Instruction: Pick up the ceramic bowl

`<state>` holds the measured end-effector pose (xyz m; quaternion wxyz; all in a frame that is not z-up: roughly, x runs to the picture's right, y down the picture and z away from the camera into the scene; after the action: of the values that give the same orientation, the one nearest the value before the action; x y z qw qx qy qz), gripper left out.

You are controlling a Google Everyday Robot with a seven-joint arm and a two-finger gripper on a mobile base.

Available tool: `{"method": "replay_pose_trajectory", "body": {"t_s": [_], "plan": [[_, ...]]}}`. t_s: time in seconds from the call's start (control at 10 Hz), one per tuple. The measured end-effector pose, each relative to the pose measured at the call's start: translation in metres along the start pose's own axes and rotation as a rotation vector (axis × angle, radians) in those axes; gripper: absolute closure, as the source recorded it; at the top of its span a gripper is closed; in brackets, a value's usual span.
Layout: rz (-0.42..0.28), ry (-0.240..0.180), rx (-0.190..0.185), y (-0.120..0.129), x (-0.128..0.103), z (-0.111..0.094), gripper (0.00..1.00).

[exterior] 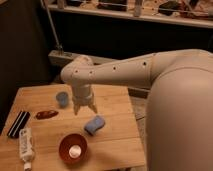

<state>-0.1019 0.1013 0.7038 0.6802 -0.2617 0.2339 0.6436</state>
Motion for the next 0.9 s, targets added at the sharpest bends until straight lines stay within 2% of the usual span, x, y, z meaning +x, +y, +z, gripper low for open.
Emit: {"method": "replay_pose_trajectory", "body": {"t_s": [0.2,0.3,0.4,0.5,0.7,0.8,0.9], "plan": [[-0.022,-0.012,0.005,0.001,0.001,-0.003,0.35],[-0.066,-0.030,0.015,0.003,0.004,-0.008,0.35],[-0.140,-0.054,0.037,0.010,0.010,-0.015,0.35],[-0.240,-0.094,0.080,0.016,0.020,-0.024,0.35],[-0.356,-0.159,0.147,0.021,0.032,-0.032,0.35],[-0.405,-0.176,0.172,0.025,0.040,-0.033,0.35],[-0.431,-0.177,0.182,0.029,0.048,-0.030,0.35]]}}
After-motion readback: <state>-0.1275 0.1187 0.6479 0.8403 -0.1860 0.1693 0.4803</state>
